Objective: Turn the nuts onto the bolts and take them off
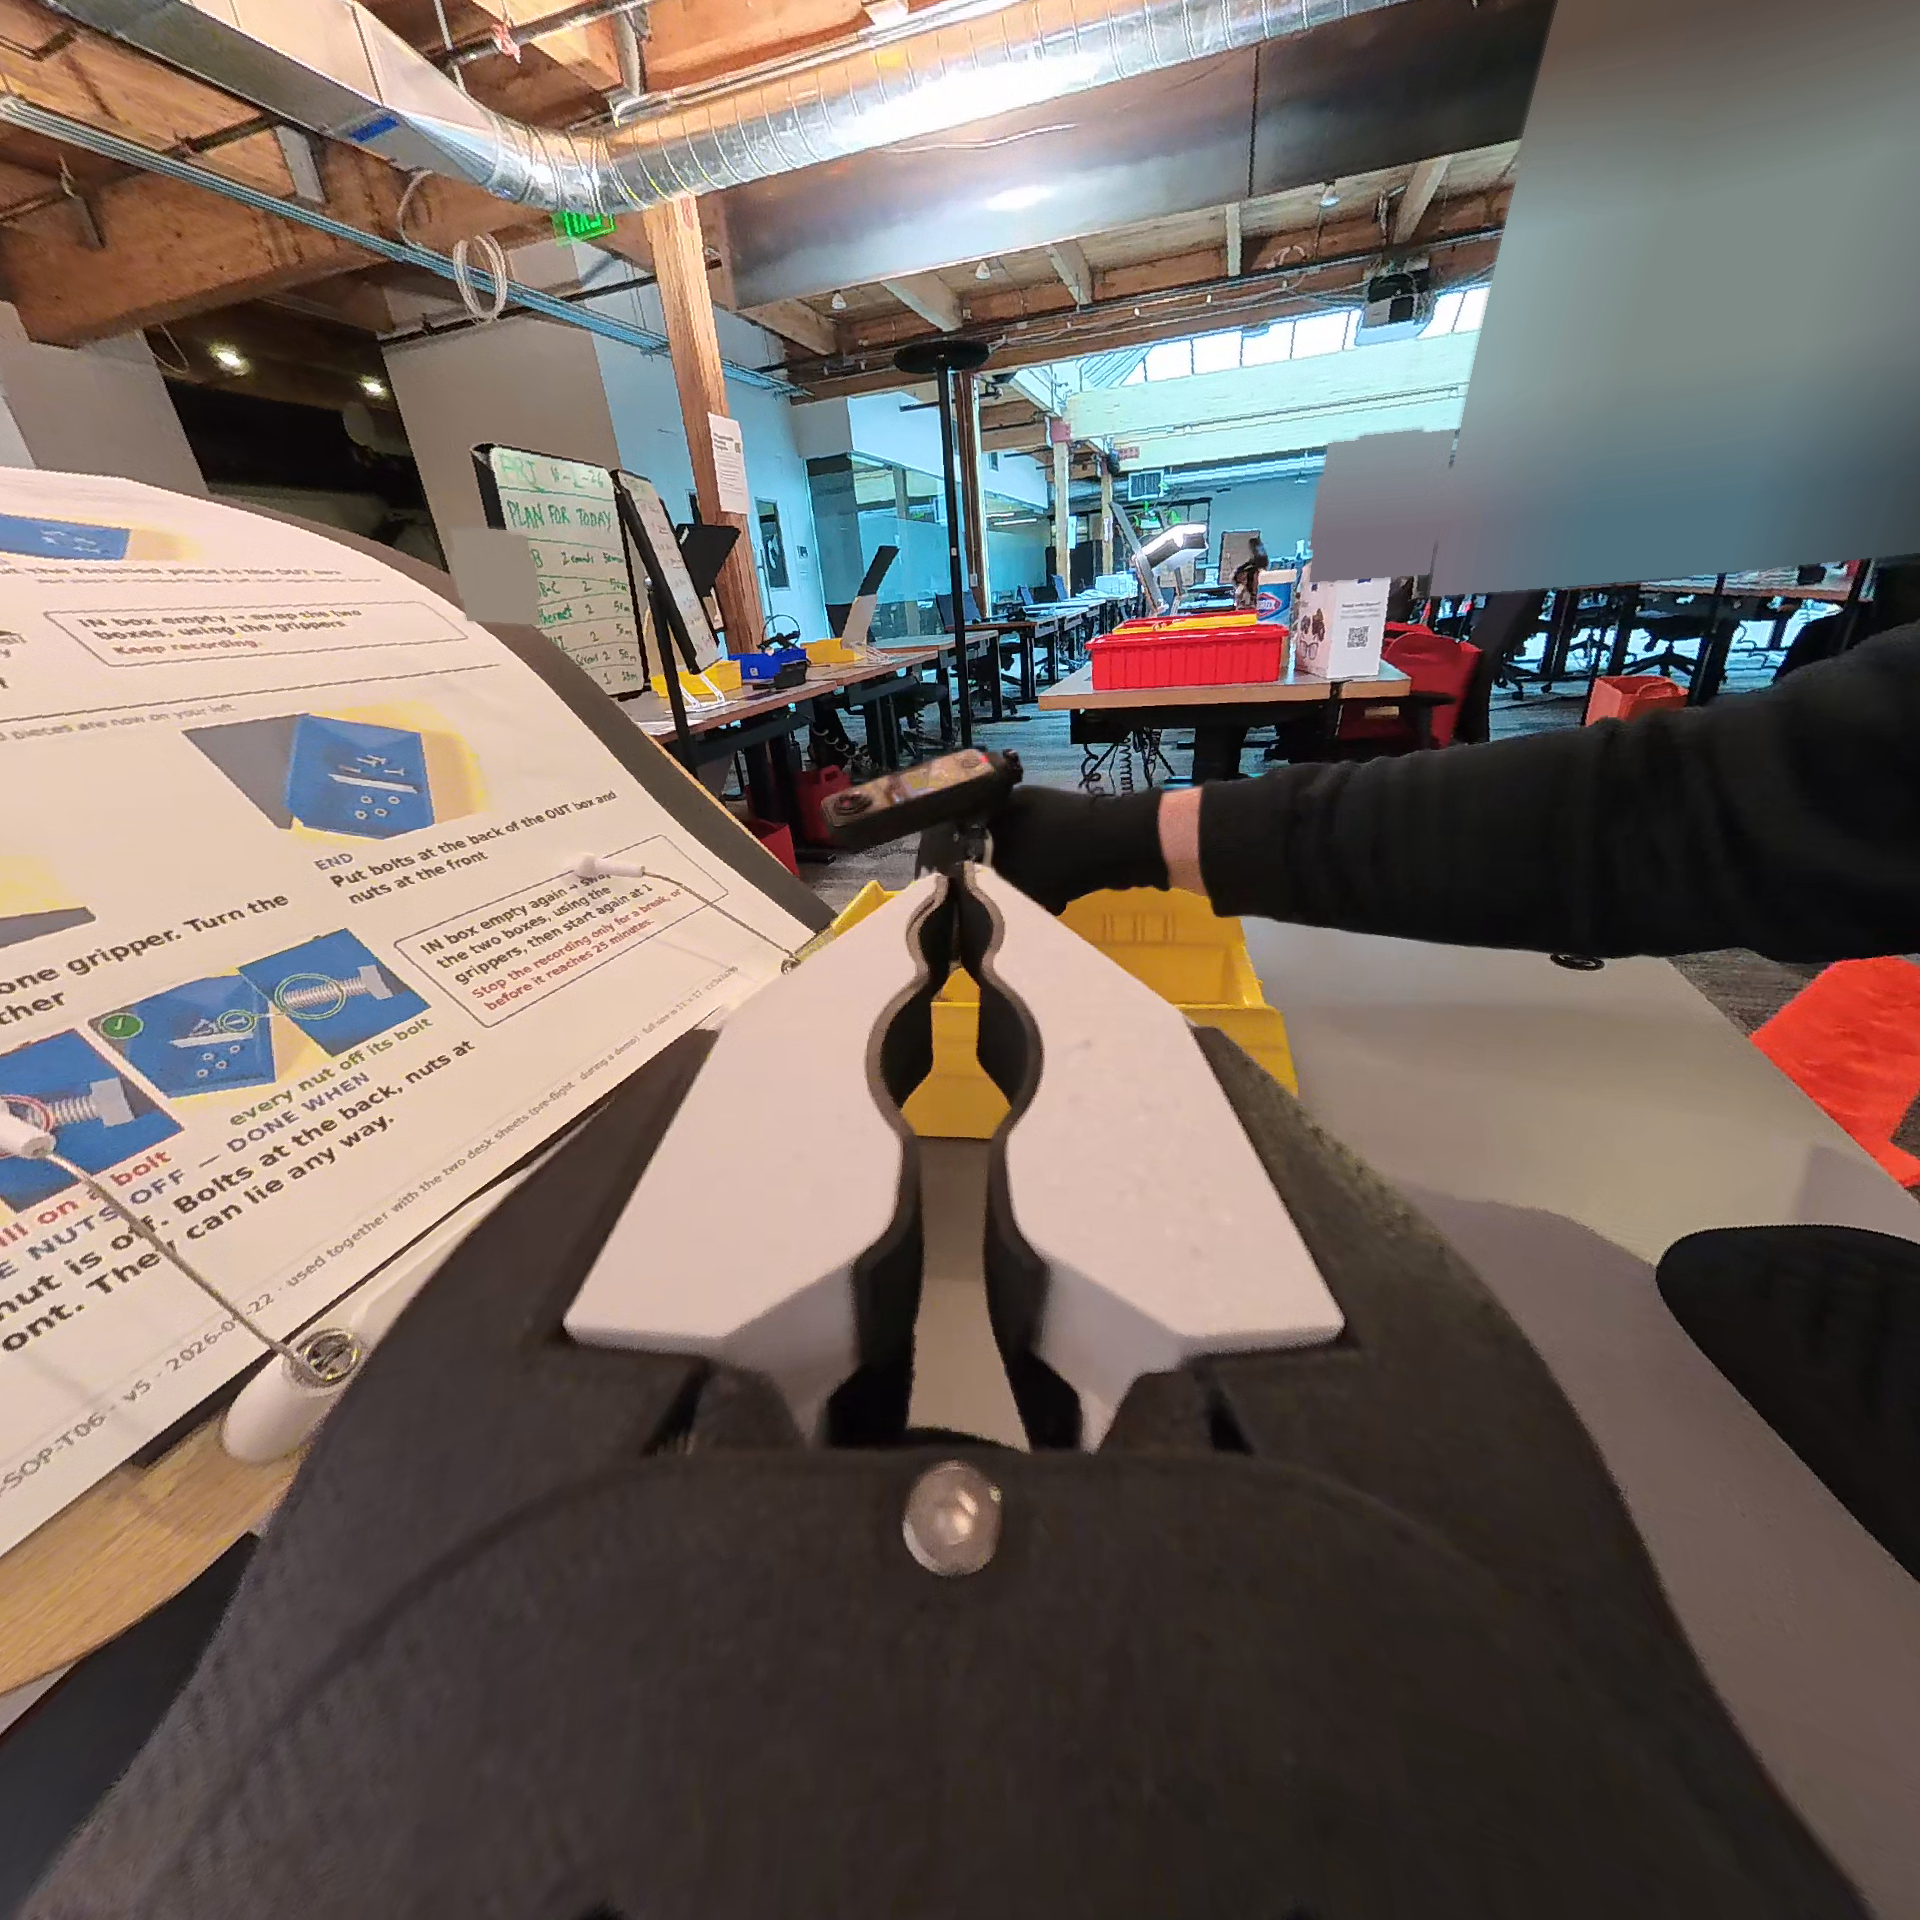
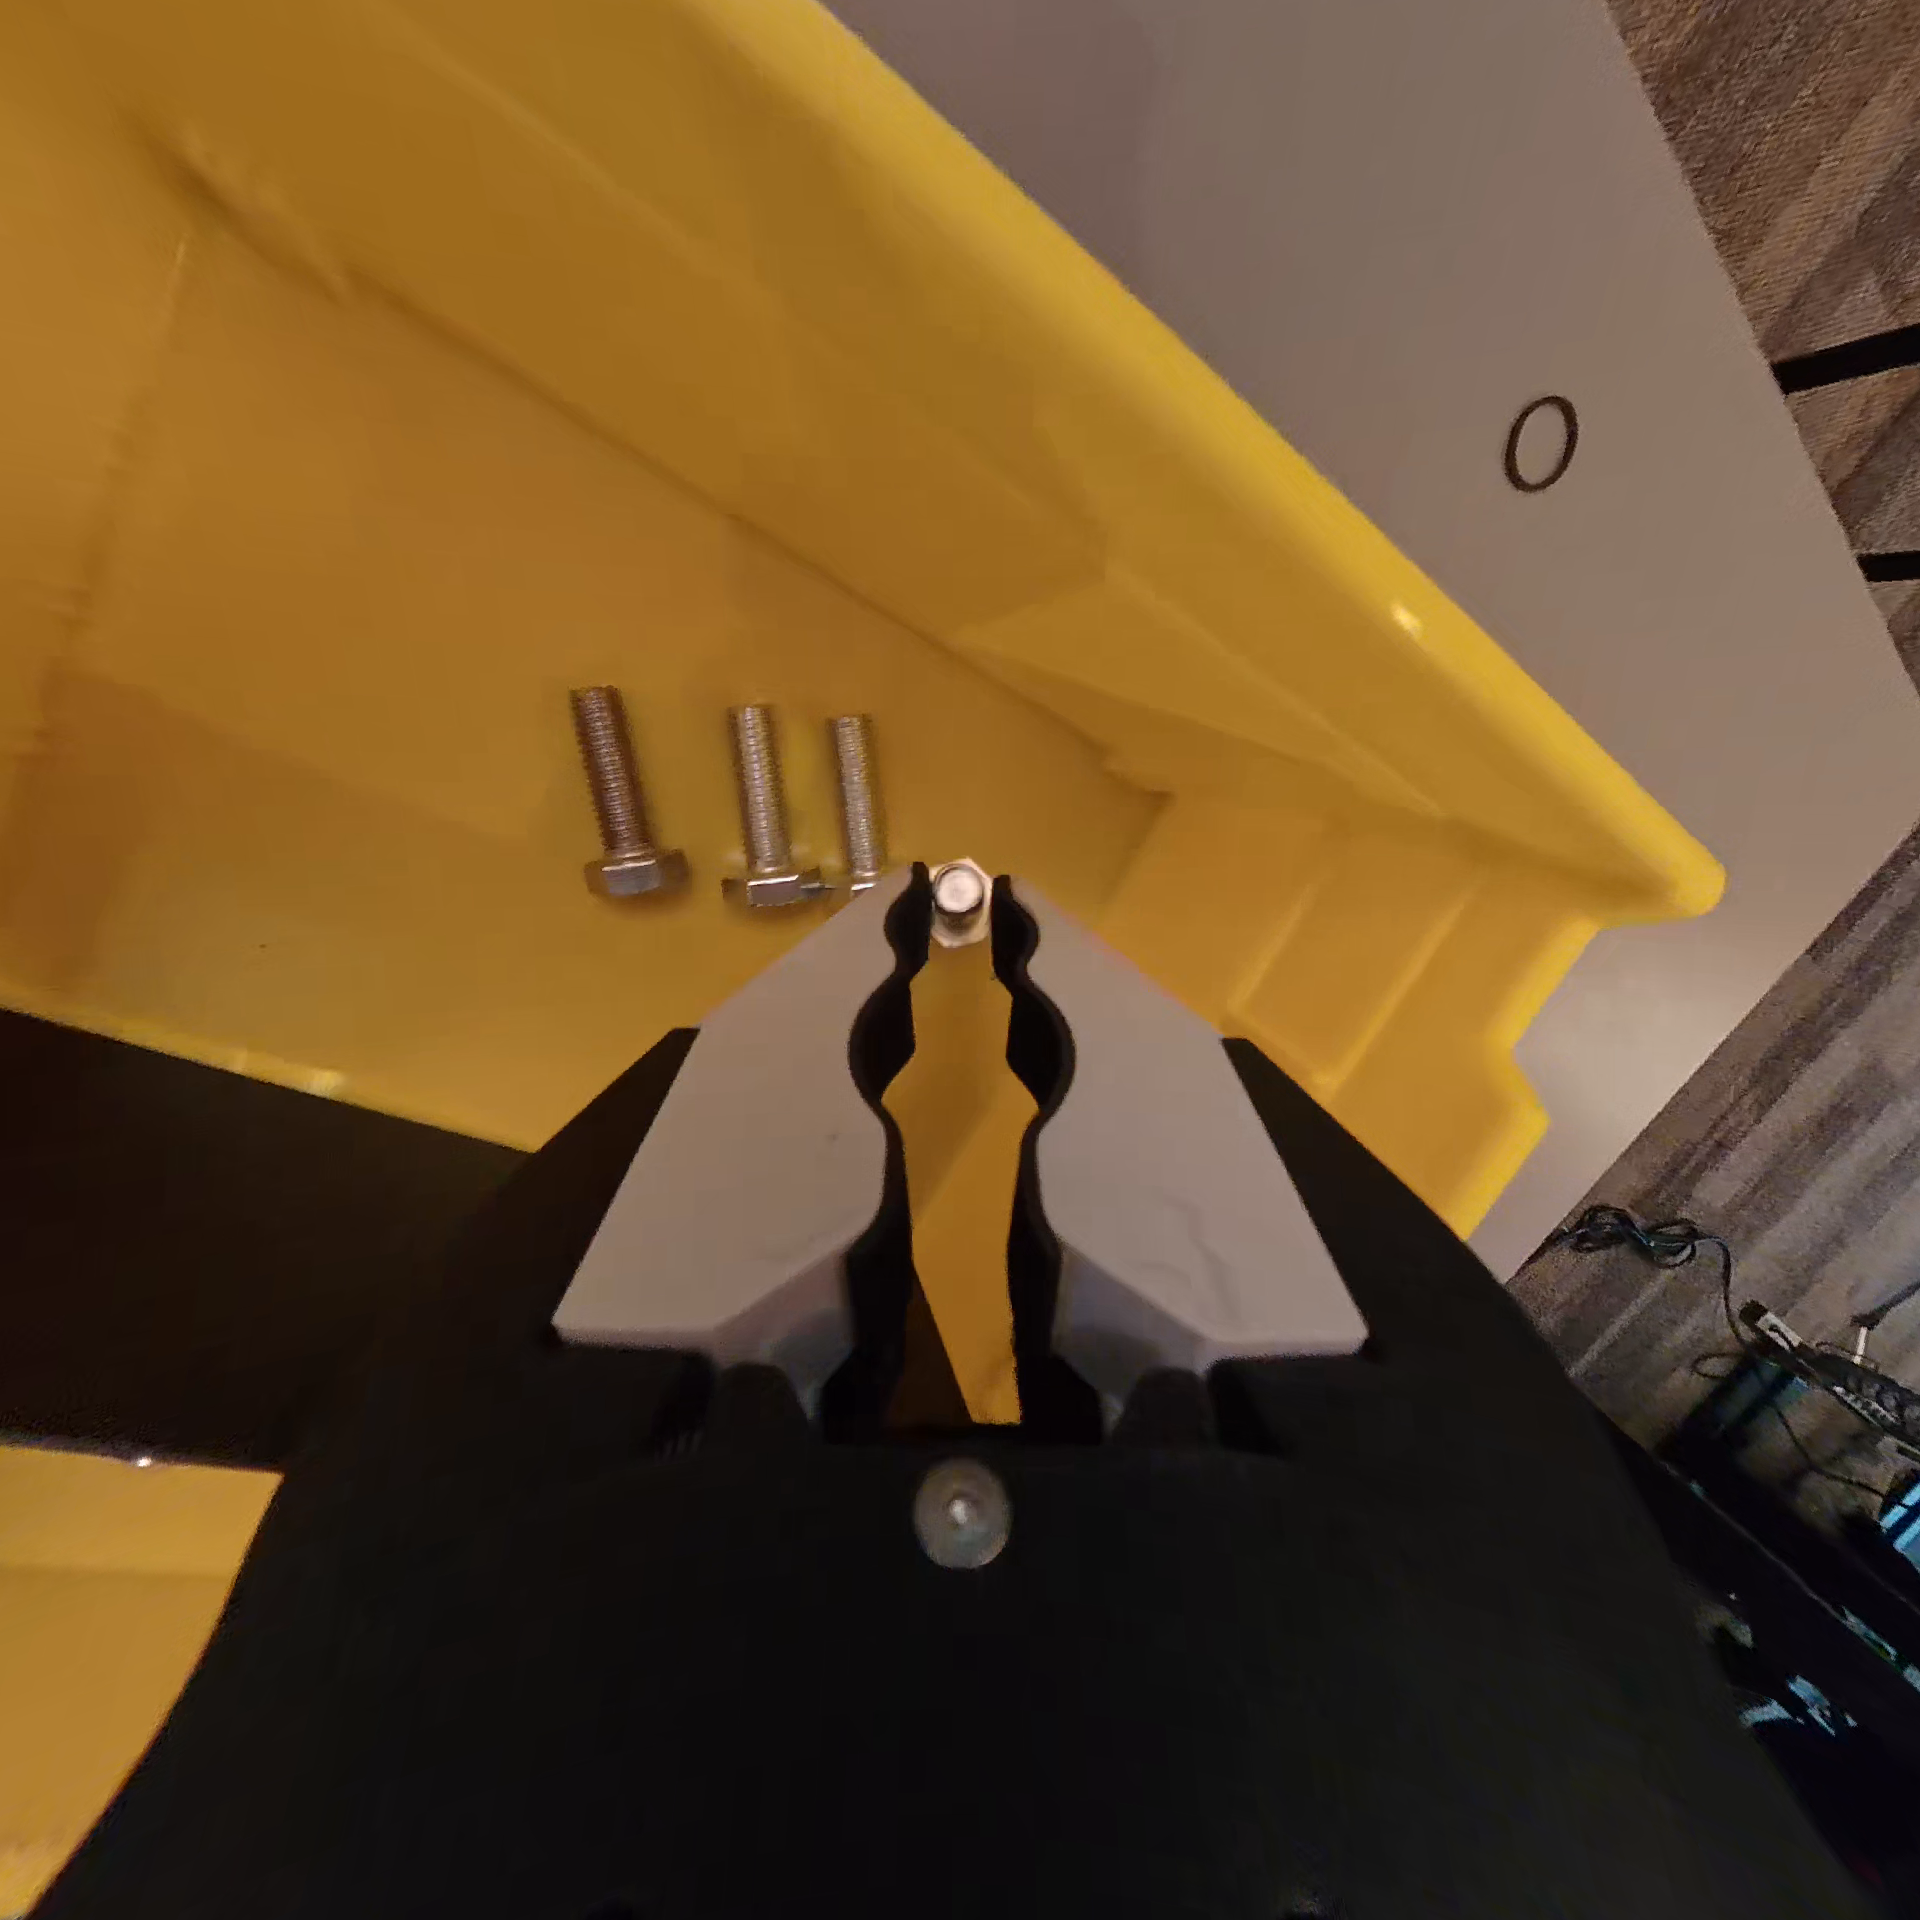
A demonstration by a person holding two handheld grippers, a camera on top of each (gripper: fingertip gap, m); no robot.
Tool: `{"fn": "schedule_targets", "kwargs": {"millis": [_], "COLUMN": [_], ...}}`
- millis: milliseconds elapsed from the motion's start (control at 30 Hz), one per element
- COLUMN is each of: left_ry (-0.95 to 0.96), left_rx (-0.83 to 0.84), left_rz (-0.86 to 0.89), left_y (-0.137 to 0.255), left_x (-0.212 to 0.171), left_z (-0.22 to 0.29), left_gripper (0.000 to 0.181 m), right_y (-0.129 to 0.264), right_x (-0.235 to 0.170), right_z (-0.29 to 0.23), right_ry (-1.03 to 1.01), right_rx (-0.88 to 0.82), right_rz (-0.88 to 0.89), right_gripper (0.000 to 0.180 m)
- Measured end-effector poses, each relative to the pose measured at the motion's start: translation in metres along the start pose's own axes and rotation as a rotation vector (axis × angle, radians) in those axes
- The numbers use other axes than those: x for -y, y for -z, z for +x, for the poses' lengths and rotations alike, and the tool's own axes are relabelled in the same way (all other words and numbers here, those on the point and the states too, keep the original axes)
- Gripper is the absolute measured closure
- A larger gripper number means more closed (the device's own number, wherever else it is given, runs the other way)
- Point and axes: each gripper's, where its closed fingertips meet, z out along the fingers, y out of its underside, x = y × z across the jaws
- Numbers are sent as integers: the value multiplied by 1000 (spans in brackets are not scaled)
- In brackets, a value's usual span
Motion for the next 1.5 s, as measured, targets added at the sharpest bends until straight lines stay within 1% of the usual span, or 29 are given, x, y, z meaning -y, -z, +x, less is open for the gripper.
{"fn": "schedule_targets", "kwargs": {"millis": [33,133,233,300,433,567,667,733,800,867,933,1000,1067,1200,1333,1433,1500], "left_ry": [-2,-14,-18,-28,-74,-111,-106,-101,-98,-106,-117,-108,-92,-66,-34,21,83], "left_rx": [-1,-1,-2,8,29,66,94,144,192,257,333,426,486,625,779,898,958], "left_rz": [-2,-9,-4,-12,-42,-84,-108,-95,-74,-92,-150,-214,-274,-417,-595,-668,-689], "left_y": [0,0,0,0,0,-1,3,15,34,57,82,108,133,193,266,322,354], "left_x": [0,0,4,6,15,26,37,52,71,83,88,94,91,64,15,-16,-34], "left_z": [0,1,3,2,6,7,2,-6,-12,-22,-37,-61,-77,-95,-101,-103,-102], "left_gripper": [181,181,181,181,178,172,166,163,160,157,151,140,137,132,121,114,109], "right_y": [1,21,57,85,129,156,169,173,174,172,166,157,148,130,115,108,104], "right_x": [2,11,12,6,-25,-66,-92,-106,-118,-130,-140,-150,-158,-166,-165,-163,-160], "right_z": [2,1,-2,-9,-24,-28,-25,-22,-18,-13,-9,-8,-6,-8,-10,-11,-15], "right_ry": [-6,-22,-26,-32,-47,-101,-167,-219,-270,-303,-333,-363,-369,-382,-392,-427,-425], "right_rx": [-9,-23,-51,-58,-89,-137,-173,-186,-193,-211,-212,-194,-192,-159,-114,-63,-23], "right_rz": [11,94,189,252,325,373,426,470,501,516,521,509,502,506,541,575,599], "right_gripper": [165,163,161,160,157,149,136,127,117,109,106,102,101,100,99,102,116]}}
